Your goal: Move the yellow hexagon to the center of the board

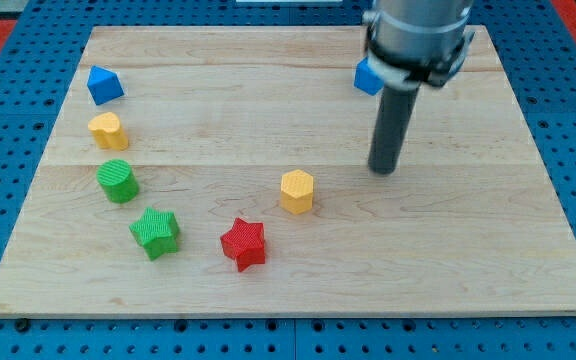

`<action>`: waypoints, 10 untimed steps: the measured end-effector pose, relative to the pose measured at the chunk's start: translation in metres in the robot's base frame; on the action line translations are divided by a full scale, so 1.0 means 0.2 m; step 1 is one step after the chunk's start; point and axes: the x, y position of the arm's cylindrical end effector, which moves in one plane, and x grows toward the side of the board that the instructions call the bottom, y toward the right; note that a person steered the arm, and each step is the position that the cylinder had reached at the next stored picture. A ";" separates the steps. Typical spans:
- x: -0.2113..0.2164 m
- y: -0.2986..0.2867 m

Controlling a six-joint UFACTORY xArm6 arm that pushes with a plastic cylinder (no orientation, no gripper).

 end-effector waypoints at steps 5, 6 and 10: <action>-0.18 -1.16; -0.20 -1.10; -0.32 -0.97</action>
